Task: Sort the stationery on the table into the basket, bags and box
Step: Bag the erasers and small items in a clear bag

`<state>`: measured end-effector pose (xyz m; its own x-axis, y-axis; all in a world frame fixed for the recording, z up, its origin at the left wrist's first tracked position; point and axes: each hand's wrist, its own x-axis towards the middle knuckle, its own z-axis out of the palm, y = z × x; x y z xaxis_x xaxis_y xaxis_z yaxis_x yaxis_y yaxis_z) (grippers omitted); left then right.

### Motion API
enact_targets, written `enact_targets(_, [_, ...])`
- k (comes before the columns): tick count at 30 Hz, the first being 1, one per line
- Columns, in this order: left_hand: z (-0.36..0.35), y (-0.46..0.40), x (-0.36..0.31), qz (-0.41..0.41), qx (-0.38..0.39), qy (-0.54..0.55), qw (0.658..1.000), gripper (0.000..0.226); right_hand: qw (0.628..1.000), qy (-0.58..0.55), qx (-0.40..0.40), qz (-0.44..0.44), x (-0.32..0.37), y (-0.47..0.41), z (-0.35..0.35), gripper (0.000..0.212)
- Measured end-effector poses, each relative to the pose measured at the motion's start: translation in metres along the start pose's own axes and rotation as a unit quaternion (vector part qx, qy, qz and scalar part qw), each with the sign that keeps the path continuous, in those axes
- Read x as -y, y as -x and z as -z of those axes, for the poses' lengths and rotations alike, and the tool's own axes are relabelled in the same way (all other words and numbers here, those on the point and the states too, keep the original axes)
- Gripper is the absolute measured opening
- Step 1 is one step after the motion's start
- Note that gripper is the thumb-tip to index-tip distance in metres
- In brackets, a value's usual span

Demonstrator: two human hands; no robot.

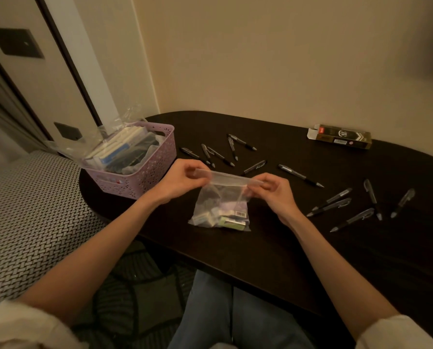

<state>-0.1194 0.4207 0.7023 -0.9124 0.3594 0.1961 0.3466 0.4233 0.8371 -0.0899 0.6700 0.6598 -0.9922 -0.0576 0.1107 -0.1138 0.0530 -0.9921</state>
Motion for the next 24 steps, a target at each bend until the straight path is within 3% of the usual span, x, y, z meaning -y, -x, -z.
enact_targets(11, [0.005, 0.023, 0.014, -0.077, -0.013, -0.102, 0.992, 0.044, 0.992, 0.113, 0.039, 0.027, 0.001, 0.006, 0.012, 0.029])
enact_targets(15, [0.0, 0.023, 0.005, -0.034, -0.029, -0.064, 0.997, 0.03, 0.992, 0.116, 0.058, -0.003, 0.002, 0.005, 0.015, 0.04])
enact_targets(18, [-0.008, 0.015, 0.001, 0.003, -0.031, -0.047, 0.998, 0.008, 0.993, 0.1, 0.061, -0.003, 0.007, 0.007, 0.01, 0.03])
enact_targets(21, [-0.012, 0.007, 0.001, 0.022, 0.014, -0.067, 0.997, 0.031, 0.983, 0.163, 0.071, 0.048, 0.004, 0.006, 0.009, 0.015])
enact_targets(24, [-0.01, 0.004, 0.002, 0.03, 0.06, -0.08, 0.995, 0.047, 0.977, 0.197, 0.071, 0.044, 0.001, 0.002, 0.008, 0.024])
